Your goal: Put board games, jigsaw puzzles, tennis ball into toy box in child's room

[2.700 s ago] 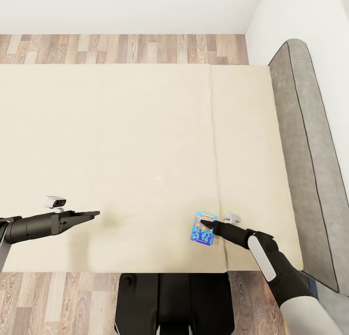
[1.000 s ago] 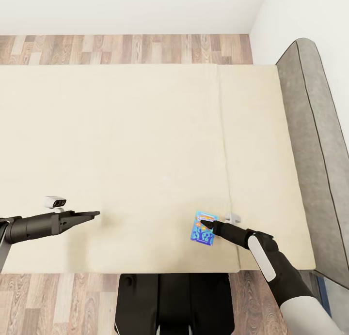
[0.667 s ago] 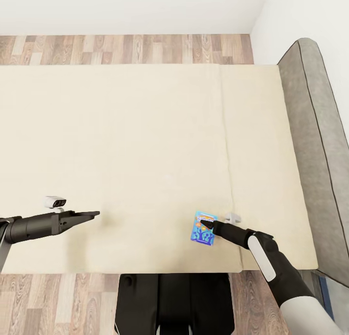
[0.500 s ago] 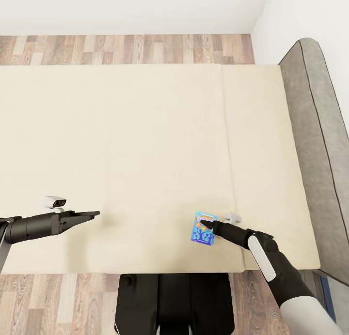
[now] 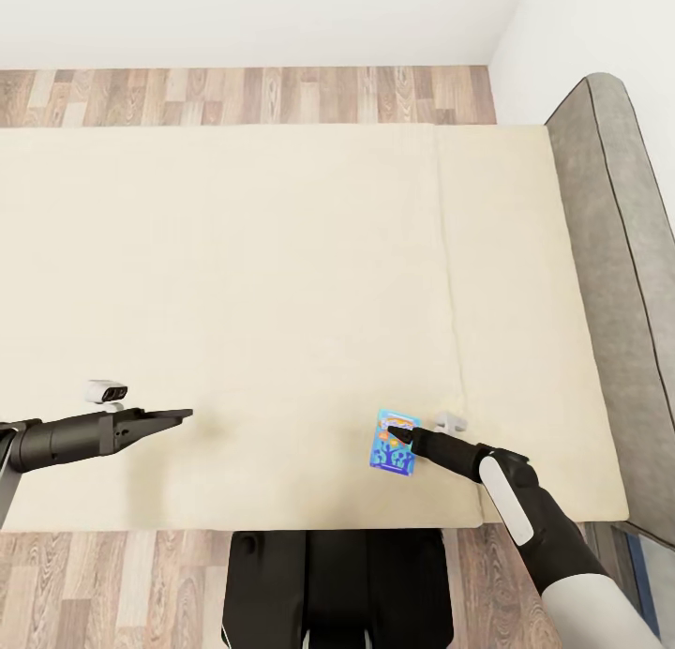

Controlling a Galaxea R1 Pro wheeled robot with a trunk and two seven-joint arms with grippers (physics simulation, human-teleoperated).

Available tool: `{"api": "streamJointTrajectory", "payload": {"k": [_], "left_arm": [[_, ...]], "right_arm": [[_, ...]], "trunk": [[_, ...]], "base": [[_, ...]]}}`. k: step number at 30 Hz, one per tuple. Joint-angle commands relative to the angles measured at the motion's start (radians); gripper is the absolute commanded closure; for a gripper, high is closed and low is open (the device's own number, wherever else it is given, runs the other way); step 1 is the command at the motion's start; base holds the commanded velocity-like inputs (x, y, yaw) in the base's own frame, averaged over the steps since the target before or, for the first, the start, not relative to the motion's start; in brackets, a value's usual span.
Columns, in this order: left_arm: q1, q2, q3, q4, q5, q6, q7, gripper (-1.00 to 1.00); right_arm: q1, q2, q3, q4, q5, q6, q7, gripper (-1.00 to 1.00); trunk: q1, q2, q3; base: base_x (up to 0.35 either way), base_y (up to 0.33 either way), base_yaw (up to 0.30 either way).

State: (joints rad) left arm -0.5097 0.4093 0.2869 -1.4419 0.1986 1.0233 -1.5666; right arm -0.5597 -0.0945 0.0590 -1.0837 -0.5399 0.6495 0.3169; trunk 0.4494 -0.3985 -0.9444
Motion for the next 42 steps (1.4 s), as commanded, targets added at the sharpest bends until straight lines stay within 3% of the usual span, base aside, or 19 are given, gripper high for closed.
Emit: {"api": "streamJointTrajectory", "payload": {"k": [1,42], "left_arm": [[0.000,0.000,0.000,0.000,-0.001,0.011,-0.004,-1.00],[0.000,0.000,0.000,0.000,-0.001,0.011,-0.004,-1.00]], "right_arm": [[0.000,-0.001,0.001,-0.001,-0.002,0.004,0.001,-1.00],[0.000,-0.001,0.001,-0.002,-0.002,0.004,0.002,-1.00]], "trunk": [[0.001,-0.002,-0.001],[0.001,-0.002,-0.001]], "base": [[0.000,0.103,0.000],[0.000,0.093,0.000]]}}
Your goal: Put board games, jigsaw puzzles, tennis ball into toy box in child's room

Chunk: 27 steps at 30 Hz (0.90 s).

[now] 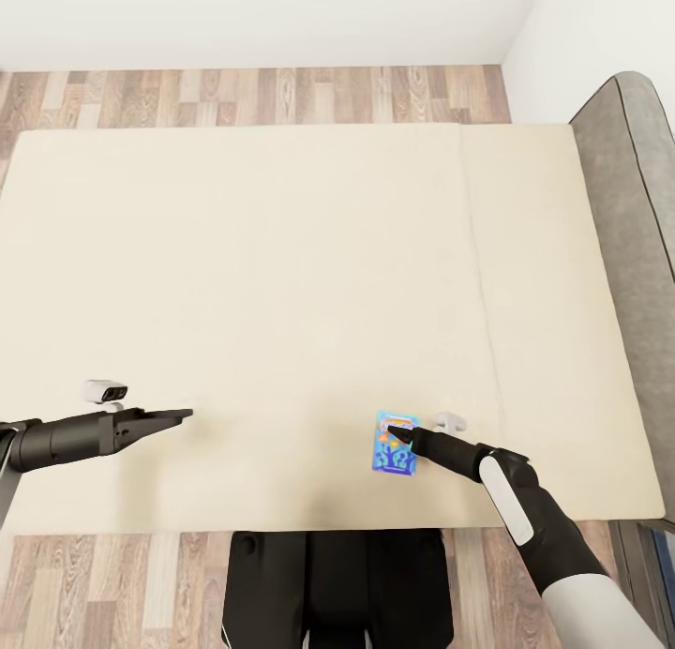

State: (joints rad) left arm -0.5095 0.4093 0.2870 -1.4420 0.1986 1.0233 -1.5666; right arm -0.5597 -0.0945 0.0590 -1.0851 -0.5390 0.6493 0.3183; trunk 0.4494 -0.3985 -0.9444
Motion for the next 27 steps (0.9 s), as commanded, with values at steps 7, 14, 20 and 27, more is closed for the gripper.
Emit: {"api": "streamJointTrajectory", "payload": {"k": [7,14,20,27], "left_arm": [[-0.001,0.000,0.000,0.000,-0.001,0.011,-0.004,-1.00],[-0.001,0.000,0.000,0.000,-0.001,0.011,-0.004,-1.00],[-0.001,0.000,0.000,0.000,-0.001,0.011,-0.004,-1.00],[0.000,0.000,0.000,0.000,-0.001,0.011,-0.004,-1.00]], "right_arm": [[0.000,-0.001,0.001,-0.001,-0.002,0.004,0.001,-1.00],[0.000,-0.001,0.001,-0.001,-0.002,0.004,0.001,-1.00],[0.000,-0.001,0.001,-0.001,-0.002,0.004,0.001,-1.00],[0.000,-0.001,0.001,-0.001,-0.002,0.004,0.001,-1.00]], "trunk": [[0.001,-0.002,-0.001],[0.001,-0.002,-0.001],[0.001,-0.002,-0.001],[0.001,-0.002,-0.001]], "base": [[0.000,0.077,0.000],[0.000,0.018,0.000],[0.000,0.051,0.000],[0.000,0.045,0.000]]}}
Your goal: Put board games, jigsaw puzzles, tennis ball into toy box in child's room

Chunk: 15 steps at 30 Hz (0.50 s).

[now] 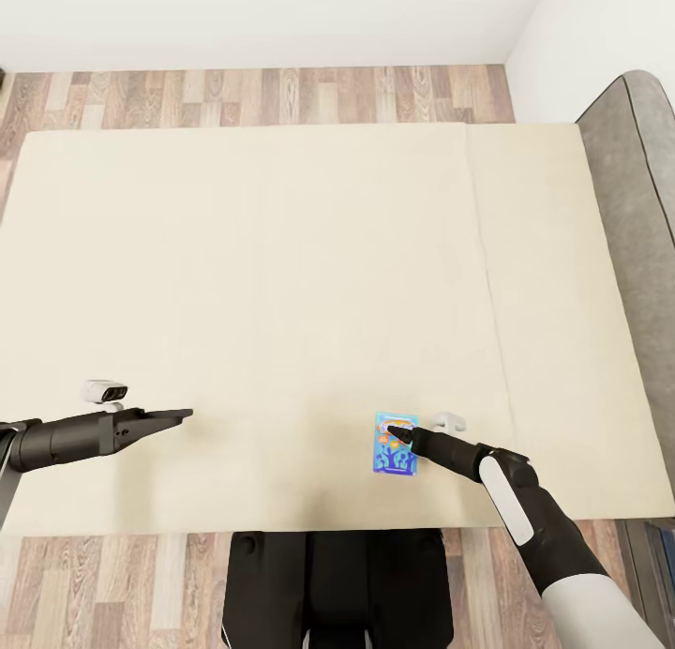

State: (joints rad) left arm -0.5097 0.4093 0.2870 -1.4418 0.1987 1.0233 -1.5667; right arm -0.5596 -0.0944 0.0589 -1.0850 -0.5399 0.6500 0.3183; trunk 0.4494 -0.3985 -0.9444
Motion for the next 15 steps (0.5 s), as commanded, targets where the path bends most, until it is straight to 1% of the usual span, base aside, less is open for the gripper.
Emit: {"api": "streamJointTrajectory", "payload": {"k": [1,7,15], "left_arm": [[-0.001,0.000,0.000,0.000,-0.001,0.011,-0.004,-1.00],[-0.001,0.000,0.000,0.000,-0.001,0.011,-0.004,-1.00],[-0.001,0.000,0.000,0.000,-0.001,0.011,-0.004,-1.00]], "right_arm": [[0.000,-0.001,0.001,-0.001,-0.002,0.004,0.001,-1.00],[0.000,-0.001,0.001,0.000,-0.002,0.005,0.001,-1.00],[0.000,-0.001,0.001,0.000,-0.002,0.005,0.001,-1.00]], "trunk": [[0.001,-0.002,-0.001],[0.001,-0.002,-0.001],[0.001,-0.002,-0.001]], "base": [[0.000,0.013,0.000],[0.000,0.008,0.000],[0.000,0.045,0.000]]}}
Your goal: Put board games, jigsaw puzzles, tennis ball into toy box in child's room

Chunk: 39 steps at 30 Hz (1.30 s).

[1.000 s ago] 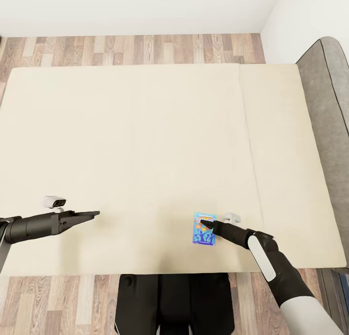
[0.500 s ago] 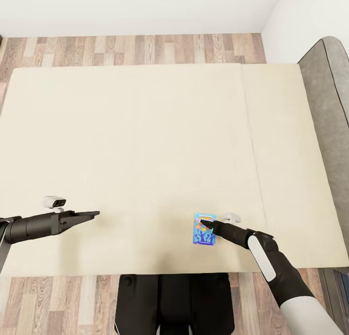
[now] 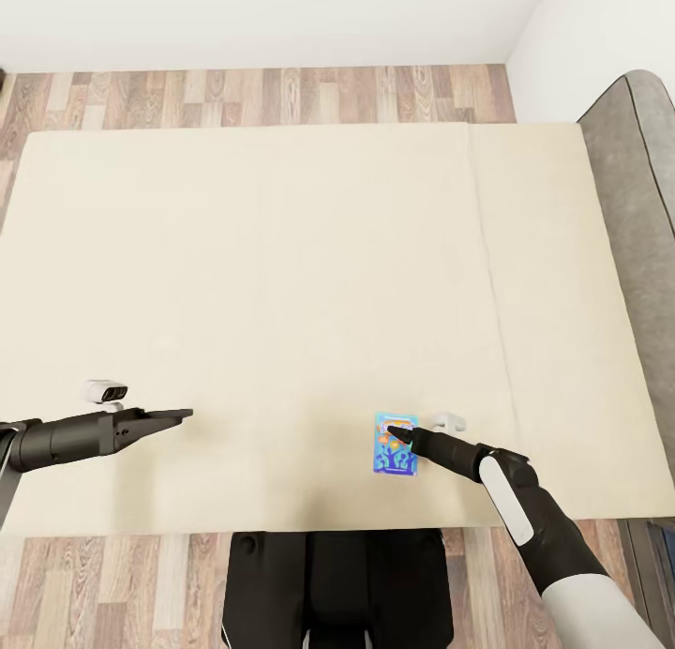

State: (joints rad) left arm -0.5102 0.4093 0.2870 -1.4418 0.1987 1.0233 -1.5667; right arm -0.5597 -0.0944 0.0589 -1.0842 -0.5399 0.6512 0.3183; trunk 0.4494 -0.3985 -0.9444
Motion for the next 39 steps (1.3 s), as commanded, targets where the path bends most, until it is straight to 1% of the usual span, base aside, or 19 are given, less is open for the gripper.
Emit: {"api": "streamJointTrajectory", "payload": {"k": [1,12,39], "left_arm": [[0.000,0.000,0.000,0.000,-0.001,0.011,-0.004,-1.00],[0.000,0.000,0.000,0.000,-0.001,0.011,-0.004,-1.00],[0.000,0.000,0.001,0.000,-0.001,0.011,-0.004,-1.00]], "right_arm": [[0.000,-0.001,0.001,-0.001,-0.002,0.004,0.001,-1.00],[0.000,-0.001,0.001,0.000,-0.002,0.004,0.001,-1.00],[0.000,-0.001,0.001,-0.001,-0.002,0.004,0.001,-1.00]], "trunk": [[0.001,-0.002,-0.001],[0.001,-0.002,-0.001],[0.001,-0.002,-0.001]], "base": [[0.000,0.024,0.000],[0.000,0.069,0.000],[-0.002,0.005,0.000]]}}
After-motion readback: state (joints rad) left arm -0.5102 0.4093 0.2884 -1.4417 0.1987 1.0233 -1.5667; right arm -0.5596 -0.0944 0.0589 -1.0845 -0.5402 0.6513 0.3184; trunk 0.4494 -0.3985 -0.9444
